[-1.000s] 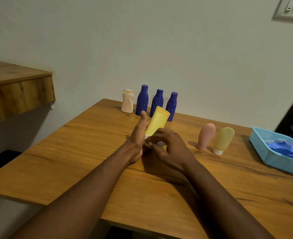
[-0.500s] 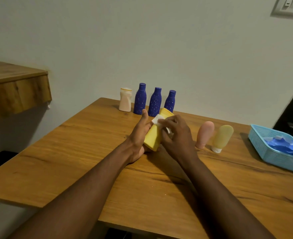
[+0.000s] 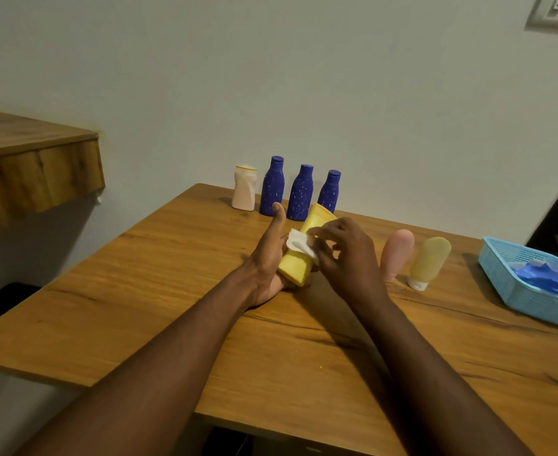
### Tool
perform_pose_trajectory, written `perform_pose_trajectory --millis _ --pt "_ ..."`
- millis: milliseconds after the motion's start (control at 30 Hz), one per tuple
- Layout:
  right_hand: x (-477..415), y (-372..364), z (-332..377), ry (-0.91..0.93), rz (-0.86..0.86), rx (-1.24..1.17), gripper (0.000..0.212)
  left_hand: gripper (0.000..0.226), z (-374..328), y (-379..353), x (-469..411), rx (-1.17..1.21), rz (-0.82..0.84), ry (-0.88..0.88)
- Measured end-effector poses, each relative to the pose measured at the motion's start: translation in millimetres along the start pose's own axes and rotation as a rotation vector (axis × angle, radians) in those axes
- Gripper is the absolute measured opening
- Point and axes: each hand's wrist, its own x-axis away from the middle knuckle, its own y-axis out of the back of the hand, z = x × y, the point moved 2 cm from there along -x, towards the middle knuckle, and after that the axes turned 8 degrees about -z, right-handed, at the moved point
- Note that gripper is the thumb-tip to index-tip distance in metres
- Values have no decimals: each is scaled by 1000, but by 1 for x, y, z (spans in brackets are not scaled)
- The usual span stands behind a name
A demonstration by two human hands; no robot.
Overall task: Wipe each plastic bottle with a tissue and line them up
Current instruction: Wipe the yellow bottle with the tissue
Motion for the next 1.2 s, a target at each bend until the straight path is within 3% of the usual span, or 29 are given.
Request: perform_pose_trajectory --millis 100,167,333,467,533,667,800,900,1067,1133,1200 --pt "0 6 -2 -18 -149 61 23 77 2 -3 -1 -56 19 0" --pt "3 6 3 17 -133 79 18 75 2 -4 0 -40 15 2" --pt "11 -4 22 143 268 -10 28 77 -1 1 1 78 4 15" --pt "9 -1 20 124 395 -99 28 81 -1 5 0 86 -17 31" --pt "7 0 11 80 340 -144 22 86 0 3 0 69 0 28" --pt "-1 2 -10 -47 30 -99 20 80 2 0 -1 4 33 21" --pt "-5 8 -20 -100 -134 -74 20 61 4 -3 2 -38 64 17" --pt "-3 9 -13 -90 -116 -63 21 50 4 -3 3 -65 35 24" --pt "4 7 9 8 179 -50 28 38 4 0 1 -53 -30 30" --pt "4 7 10 11 189 -47 26 39 4 -1 1 -50 -34 36" --pt "2 8 5 -11 96 -47 22 39 4 -1 0 -75 -31 8"
